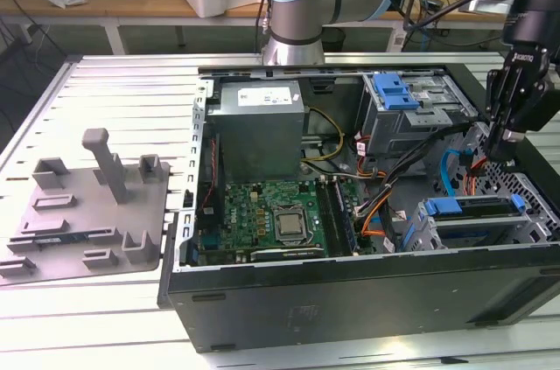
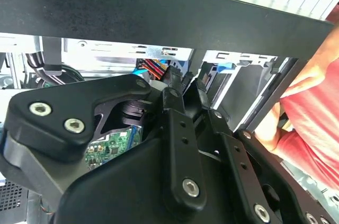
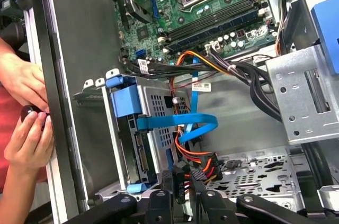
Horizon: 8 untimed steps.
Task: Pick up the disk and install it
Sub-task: 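Insert the first disk wire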
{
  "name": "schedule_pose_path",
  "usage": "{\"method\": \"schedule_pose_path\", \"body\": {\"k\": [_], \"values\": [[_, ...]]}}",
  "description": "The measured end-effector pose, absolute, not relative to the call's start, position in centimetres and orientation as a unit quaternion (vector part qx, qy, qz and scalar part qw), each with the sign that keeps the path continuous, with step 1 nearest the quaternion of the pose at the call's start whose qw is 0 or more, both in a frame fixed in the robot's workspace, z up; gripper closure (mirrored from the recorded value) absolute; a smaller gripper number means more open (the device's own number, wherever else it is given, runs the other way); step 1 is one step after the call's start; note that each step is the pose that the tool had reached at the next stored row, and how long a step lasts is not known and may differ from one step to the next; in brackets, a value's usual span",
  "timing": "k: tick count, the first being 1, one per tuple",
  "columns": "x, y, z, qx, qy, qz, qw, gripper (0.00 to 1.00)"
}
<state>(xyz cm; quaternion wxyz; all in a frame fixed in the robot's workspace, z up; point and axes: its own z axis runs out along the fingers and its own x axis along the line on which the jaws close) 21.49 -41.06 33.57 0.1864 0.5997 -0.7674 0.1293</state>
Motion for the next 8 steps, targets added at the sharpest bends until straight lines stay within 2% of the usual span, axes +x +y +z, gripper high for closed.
{"method": "schedule_pose_path", "body": {"k": [2,3,4,8], "values": [[21.49,-41.06,33.56,0.599,-0.768,0.129,0.186,0.75],[21.48,-41.06,33.56,0.599,-0.768,0.129,0.187,0.82],[21.48,-41.06,33.55,0.599,-0.768,0.129,0.187,0.83],[21.33,-41.03,33.52,0.599,-0.768,0.129,0.187,0.83]]}}
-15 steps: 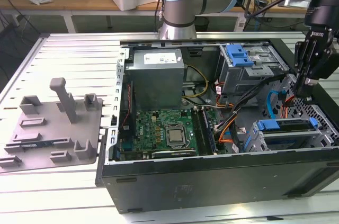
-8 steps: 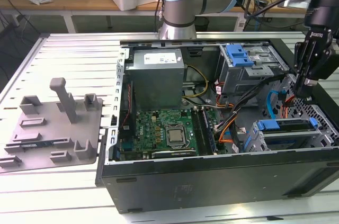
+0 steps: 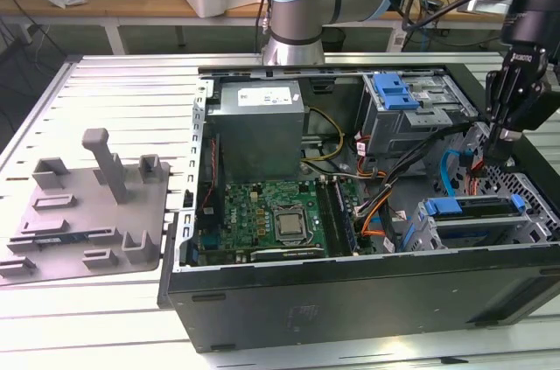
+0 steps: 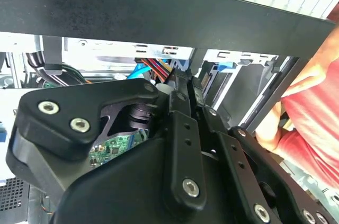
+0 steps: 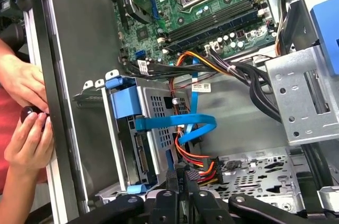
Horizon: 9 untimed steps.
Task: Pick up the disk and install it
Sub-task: 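Insert the first disk wire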
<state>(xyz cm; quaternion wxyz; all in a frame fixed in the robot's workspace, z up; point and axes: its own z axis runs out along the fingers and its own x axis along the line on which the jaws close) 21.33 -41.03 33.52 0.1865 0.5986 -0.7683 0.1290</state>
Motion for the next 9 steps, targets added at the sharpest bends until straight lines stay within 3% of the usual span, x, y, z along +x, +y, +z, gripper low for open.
{"method": "schedule_pose_path", "body": {"k": [9], "values": [[20.4,-39.5,34.0,0.597,-0.767,0.137,0.193,0.83]]}}
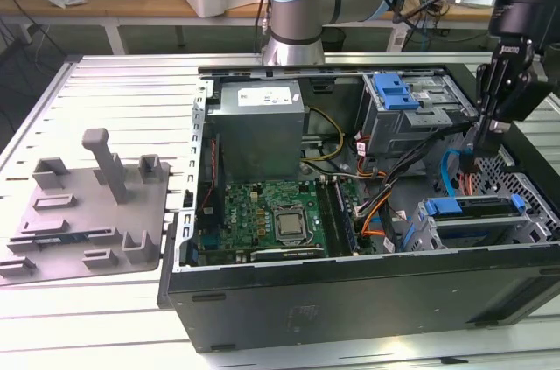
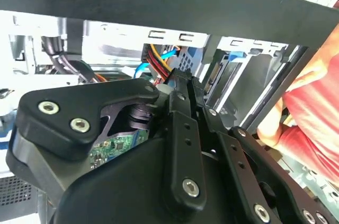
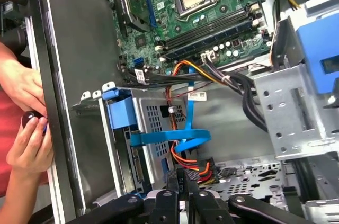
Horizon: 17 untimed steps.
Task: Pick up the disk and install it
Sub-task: 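Insert the first disk wire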
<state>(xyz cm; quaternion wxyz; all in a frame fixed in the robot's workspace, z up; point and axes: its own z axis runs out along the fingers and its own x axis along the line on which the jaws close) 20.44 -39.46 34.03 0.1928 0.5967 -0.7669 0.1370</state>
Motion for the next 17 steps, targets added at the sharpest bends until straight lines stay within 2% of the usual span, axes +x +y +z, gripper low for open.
{"method": "schedule_pose_path", "body": {"k": [5,17], "values": [[20.29,-39.4,34.2,0.596,-0.766,0.142,0.196,0.83],[20.21,-39.73,33.75,0.595,-0.766,0.143,0.196,0.83]]}}
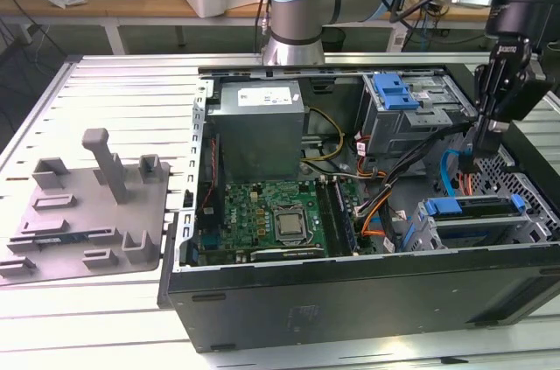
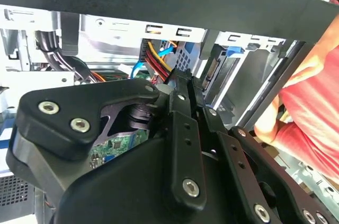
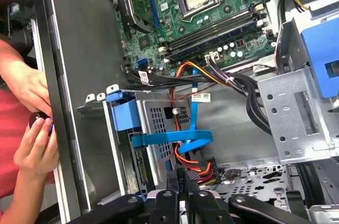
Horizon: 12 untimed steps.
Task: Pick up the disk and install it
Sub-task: 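Insert the first disk wire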
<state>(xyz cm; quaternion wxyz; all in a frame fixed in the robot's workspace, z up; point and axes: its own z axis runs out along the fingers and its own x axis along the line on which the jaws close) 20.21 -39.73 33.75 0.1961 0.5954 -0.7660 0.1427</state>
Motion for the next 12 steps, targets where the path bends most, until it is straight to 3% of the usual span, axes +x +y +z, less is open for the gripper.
{"method": "schedule_pose_path", "body": {"k": [12], "values": [[20.21,-40.07,33.66,0.595,-0.766,0.143,0.195,0.83]]}}
